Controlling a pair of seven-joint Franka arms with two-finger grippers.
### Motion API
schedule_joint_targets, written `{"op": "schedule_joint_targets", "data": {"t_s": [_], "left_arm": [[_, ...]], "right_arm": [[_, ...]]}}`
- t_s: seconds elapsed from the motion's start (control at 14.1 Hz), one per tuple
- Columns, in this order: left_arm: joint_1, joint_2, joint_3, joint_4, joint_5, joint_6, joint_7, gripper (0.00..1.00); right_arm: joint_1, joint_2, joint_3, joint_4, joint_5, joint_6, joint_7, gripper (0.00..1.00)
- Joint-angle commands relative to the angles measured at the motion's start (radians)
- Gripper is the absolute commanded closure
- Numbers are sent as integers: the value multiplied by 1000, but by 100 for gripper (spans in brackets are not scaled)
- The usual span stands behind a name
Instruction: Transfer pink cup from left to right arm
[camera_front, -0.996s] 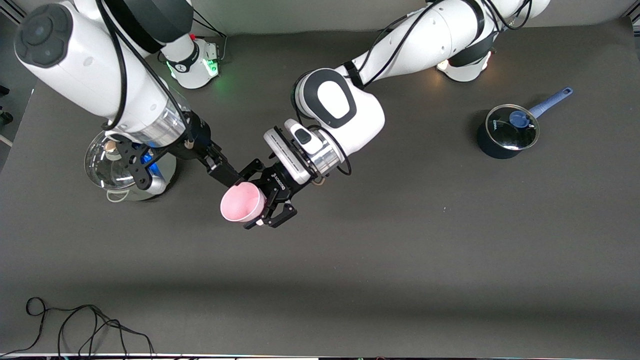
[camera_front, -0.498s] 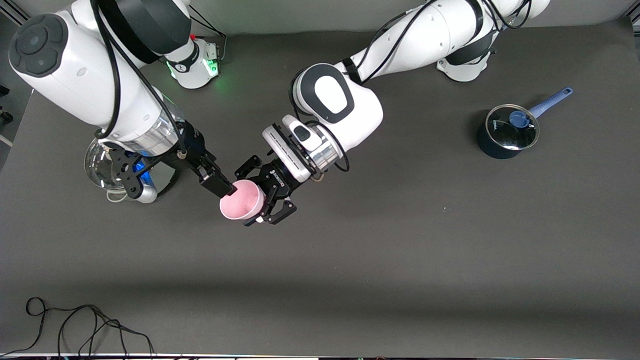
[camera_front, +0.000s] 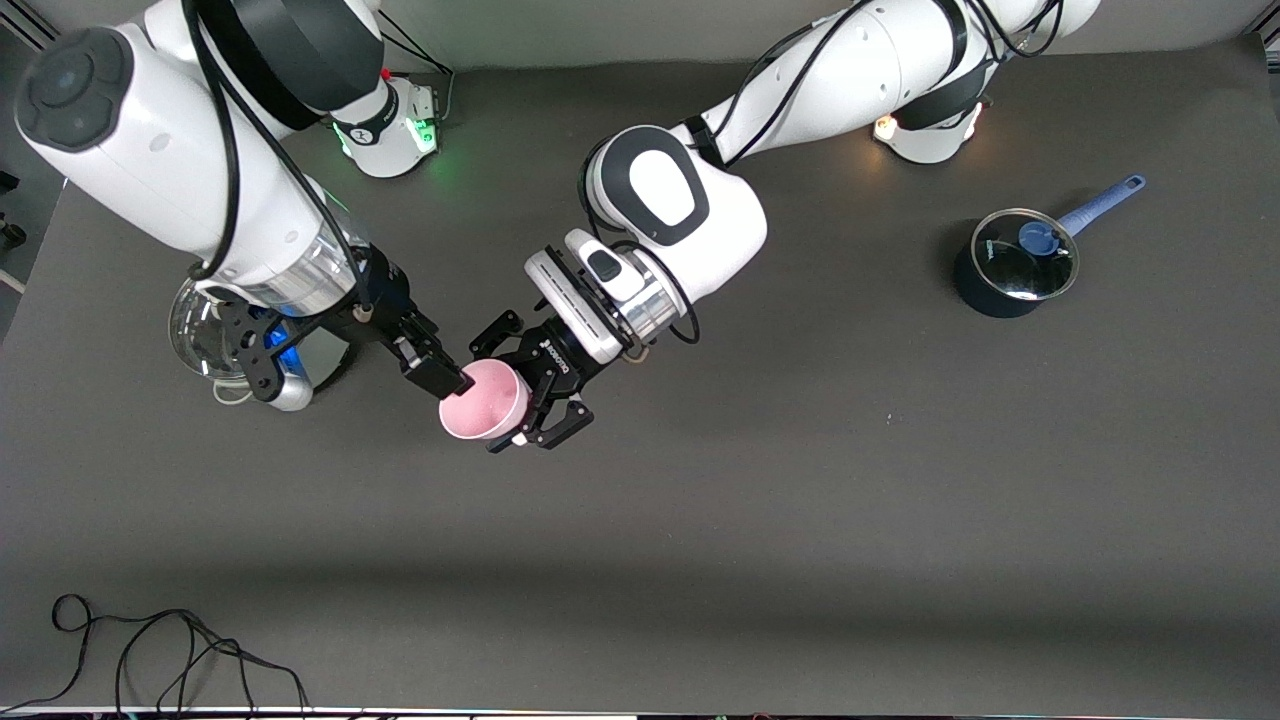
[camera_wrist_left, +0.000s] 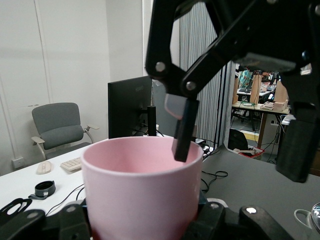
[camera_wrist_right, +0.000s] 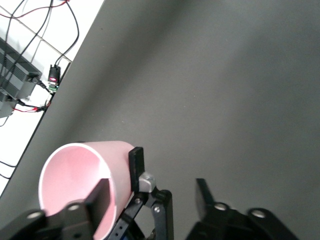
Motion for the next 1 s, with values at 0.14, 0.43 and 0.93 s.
{"op": "schedule_joint_targets", "data": {"t_s": [0.14,0.43,0.93], "left_arm": [[-19,-8,17,12,14,15,-28,100],[-17,-8,17,12,14,15,-30,100],[-14,-17,80,2,122,6,-42,0]], "right_arm": [[4,18,-4,44,-14,-10,23,63],[4,19,-4,46,-14,-9,23,75],[4,19,-4,52,-14,-6,23,100]]}}
